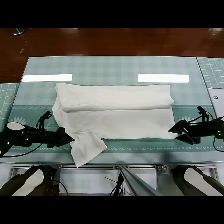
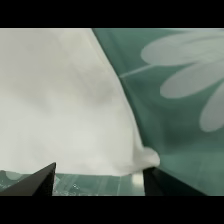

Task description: Fold the shirts.

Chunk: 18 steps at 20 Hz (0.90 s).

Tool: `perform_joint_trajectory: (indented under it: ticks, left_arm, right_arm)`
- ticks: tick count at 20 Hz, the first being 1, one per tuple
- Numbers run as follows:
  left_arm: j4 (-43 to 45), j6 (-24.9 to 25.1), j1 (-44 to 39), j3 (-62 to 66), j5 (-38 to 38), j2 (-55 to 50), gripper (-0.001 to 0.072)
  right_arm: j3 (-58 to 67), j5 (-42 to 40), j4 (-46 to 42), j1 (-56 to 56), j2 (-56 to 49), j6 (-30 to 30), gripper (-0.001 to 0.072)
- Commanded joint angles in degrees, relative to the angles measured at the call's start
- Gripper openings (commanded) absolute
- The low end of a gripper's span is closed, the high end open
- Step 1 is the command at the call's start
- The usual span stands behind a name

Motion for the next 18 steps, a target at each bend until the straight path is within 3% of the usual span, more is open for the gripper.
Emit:
perform_joint_trajectory:
  ticks: [1,5,6,7,8,14,18]
  left_arm:
    - [-2.4,0.15,-0.02,0.04,0.55,0.04,0.002]
    - [-2.58,0.13,-0.02,0.04,1.75,0.04,0.002]
    - [-2.58,0.13,-0.02,0.04,1.73,0.04,0.002]
    - [-2.58,0.13,-0.02,0.04,1.73,0.04,0.002]
    - [-2.58,0.13,0.0,0.13,1.7,0.04,0.002]
    - [-2.75,1.6,3.43,13.79,-4.28,0.02,0.0019]
    - [-2.71,-2.29,3.98,24.87,-2.03,-2.54,0.0019]
  right_arm:
    - [2.51,-2.16,4.31,0.48,-3.37,-1.84,0.0622]
    - [2.97,-3.48,5.75,4.87,-5.79,-3.63,0.0614]
    - [2.97,-3.8,5.73,6.19,-6.12,-4.0,0.0466]
    - [2.99,-3.96,5.84,7.19,-6.16,-4.94,0.0166]
    - [3.37,-3.74,5.9,7.85,-6.16,-6.05,0.0034]
    - [12.22,-1.16,4.87,7.85,-6.16,-4.35,0.0034]
    - [20.55,-5.25,10.38,7.98,-6.4,-3.8,0.0034]
